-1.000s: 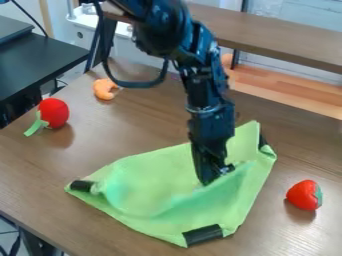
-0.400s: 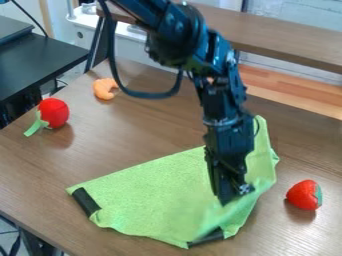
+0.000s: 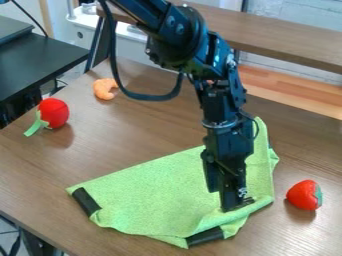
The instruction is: Fold cloth from top left to bottom right
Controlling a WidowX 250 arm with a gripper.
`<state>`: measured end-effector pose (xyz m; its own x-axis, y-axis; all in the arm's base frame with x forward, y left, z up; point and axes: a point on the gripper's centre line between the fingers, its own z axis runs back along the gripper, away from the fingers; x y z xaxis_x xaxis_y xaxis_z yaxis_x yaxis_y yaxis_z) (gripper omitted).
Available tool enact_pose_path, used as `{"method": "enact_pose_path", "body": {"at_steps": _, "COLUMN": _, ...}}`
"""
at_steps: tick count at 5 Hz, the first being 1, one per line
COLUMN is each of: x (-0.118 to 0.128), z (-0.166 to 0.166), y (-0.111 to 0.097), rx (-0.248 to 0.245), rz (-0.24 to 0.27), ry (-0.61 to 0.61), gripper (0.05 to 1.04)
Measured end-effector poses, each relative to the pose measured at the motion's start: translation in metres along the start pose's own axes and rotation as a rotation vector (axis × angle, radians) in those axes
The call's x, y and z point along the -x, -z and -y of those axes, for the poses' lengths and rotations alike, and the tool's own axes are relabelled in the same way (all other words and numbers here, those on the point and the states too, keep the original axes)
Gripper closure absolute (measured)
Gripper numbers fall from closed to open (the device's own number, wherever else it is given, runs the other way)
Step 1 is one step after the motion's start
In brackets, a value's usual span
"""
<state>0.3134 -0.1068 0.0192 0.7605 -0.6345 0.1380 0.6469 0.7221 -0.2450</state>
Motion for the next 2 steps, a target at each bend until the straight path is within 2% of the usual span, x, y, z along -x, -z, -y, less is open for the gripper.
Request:
{"method": "enact_pose_path", "body": {"at_steps": 1, "x": 0.0, "z": 0.0, "y": 0.0, "rx": 0.0, "rz": 0.0, "ry": 0.0, "gripper": 0.085}}
{"method": "enact_pose_path", "body": {"at_steps": 2, "x": 0.0, "z": 0.0, "y": 0.0, "rx": 0.0, "rz": 0.0, "ry": 0.0, "gripper": 0.083}}
